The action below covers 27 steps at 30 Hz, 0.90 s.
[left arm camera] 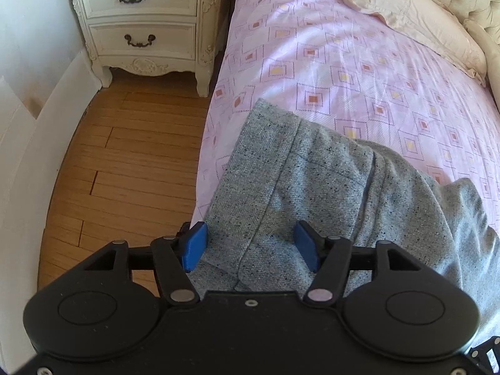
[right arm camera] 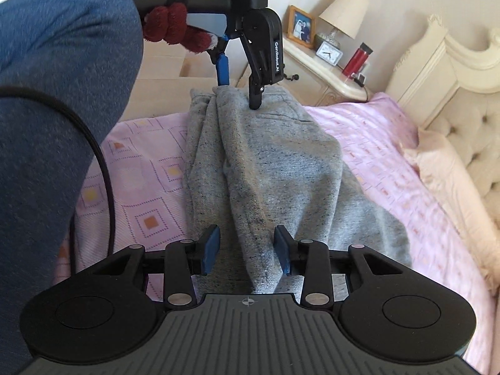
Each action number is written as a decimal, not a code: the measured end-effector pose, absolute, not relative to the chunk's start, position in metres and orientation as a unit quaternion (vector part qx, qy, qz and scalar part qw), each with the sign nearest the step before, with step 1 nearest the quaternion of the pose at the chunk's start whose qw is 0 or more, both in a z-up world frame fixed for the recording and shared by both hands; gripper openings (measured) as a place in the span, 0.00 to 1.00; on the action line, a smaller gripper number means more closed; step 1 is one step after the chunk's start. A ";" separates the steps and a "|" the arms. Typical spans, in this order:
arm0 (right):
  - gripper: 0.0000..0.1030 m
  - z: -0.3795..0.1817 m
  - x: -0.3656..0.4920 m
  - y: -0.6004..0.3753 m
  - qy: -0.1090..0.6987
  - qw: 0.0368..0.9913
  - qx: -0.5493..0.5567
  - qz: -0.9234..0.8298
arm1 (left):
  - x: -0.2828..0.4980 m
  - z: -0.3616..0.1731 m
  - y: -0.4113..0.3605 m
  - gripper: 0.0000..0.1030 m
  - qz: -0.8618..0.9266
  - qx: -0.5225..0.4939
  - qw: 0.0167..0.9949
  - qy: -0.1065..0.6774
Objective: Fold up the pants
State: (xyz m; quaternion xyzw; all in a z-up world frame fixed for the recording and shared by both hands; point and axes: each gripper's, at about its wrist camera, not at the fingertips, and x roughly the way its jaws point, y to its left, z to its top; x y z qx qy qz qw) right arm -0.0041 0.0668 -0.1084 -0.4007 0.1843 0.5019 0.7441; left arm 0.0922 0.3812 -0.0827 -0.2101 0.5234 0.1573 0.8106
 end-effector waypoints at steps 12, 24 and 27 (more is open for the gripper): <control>0.04 -0.087 0.013 0.059 0.218 0.779 -0.322 0.491 | 0.097 -0.070 0.375 0.10 0.173 -0.218 0.814 0.510; 0.05 -0.091 0.022 0.060 0.297 0.751 -0.266 0.526 | 0.073 -0.019 0.362 0.11 0.148 -0.145 0.840 0.502; 0.08 -0.104 0.016 0.064 0.304 0.730 -0.296 0.536 | 0.081 -0.054 0.366 0.15 0.159 -0.135 0.811 0.547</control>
